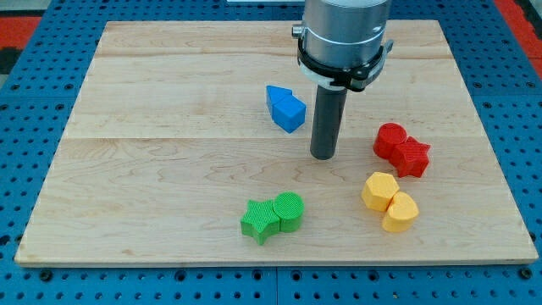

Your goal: Keep the red circle at the top left corner of the board

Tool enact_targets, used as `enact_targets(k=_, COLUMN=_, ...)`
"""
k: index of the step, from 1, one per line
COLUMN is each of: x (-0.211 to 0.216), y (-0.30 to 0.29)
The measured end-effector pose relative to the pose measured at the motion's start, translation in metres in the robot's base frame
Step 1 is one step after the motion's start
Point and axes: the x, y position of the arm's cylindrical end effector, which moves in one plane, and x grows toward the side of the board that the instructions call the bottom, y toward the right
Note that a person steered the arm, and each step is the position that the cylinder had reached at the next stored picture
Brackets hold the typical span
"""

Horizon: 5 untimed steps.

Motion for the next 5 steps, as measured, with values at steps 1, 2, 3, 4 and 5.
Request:
enact_targets(k=1, x=0.002, y=0.001)
enact_targets(k=2, x=0.015, y=0.025)
enact_targets(k=3, x=0.023, y=0.038)
enact_targets(k=4, x=0.000, y=0.072)
enact_targets(k=5, x=0.000, y=0.076)
